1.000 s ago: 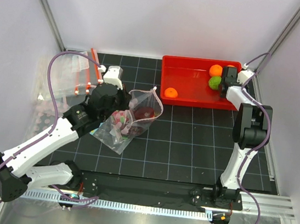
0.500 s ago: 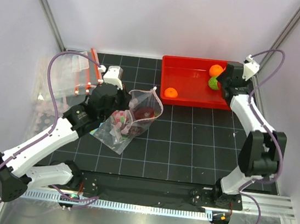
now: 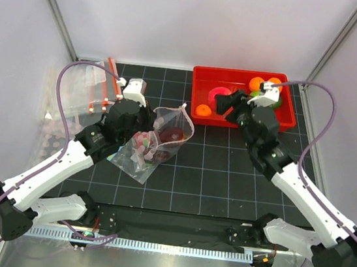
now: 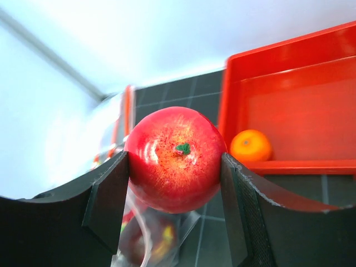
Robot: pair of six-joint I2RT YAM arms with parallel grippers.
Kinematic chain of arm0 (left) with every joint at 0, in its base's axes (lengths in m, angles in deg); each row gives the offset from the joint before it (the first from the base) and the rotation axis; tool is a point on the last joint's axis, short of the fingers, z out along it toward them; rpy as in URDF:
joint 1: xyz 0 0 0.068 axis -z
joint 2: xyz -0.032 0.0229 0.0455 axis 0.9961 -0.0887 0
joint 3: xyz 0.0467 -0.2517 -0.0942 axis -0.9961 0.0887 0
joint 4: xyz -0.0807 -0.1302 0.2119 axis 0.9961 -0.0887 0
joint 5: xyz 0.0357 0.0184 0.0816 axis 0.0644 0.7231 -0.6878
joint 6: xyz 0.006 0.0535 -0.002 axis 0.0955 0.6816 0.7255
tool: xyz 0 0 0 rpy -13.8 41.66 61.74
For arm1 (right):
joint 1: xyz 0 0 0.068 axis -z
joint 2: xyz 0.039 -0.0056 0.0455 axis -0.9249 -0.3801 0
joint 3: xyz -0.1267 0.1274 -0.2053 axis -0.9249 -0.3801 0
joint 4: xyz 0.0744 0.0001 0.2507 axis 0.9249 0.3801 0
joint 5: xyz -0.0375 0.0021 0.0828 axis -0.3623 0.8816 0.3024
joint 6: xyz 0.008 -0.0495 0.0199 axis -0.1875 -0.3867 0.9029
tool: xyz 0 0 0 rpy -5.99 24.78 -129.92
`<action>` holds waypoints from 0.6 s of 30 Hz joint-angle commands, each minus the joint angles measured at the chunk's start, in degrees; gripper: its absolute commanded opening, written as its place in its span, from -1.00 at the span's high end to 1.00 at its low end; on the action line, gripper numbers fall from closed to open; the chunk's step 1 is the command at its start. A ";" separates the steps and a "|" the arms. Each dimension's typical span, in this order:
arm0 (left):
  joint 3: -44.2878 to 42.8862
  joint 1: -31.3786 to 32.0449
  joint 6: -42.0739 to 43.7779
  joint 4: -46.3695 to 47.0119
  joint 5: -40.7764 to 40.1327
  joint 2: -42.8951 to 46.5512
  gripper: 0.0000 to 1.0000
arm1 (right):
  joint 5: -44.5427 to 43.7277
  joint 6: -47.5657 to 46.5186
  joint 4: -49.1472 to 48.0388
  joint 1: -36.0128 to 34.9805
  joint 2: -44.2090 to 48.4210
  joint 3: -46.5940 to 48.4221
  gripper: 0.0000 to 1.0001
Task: Place the food in the zip-top bag and seal the zipper
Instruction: Place the fake fruit in the zipper food storage bag.
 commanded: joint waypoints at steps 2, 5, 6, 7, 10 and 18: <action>-0.67 0.01 0.42 2.92 0.41 0.52 1.00 | 11.56 -2.66 -11.40 -2.27 2.47 -5.65 0.56; -0.67 0.01 0.42 3.01 0.41 0.44 0.99 | 16.50 -5.21 -14.82 -4.11 1.25 -6.09 0.57; -0.67 0.01 0.42 3.01 0.32 0.44 1.00 | 17.30 -6.00 -15.18 -4.99 0.89 -5.75 0.57; -0.67 0.01 0.42 3.01 0.23 0.35 1.00 | 17.74 -7.75 -15.79 -7.08 0.63 -5.74 0.57; -0.59 0.01 0.51 2.92 -0.12 0.44 1.00 | 19.41 -11.88 -17.64 -10.78 -0.69 -5.74 0.57; -0.50 0.01 0.59 3.01 -0.65 1.40 0.99 | 20.65 -17.52 -18.79 -16.07 -1.66 -5.57 0.53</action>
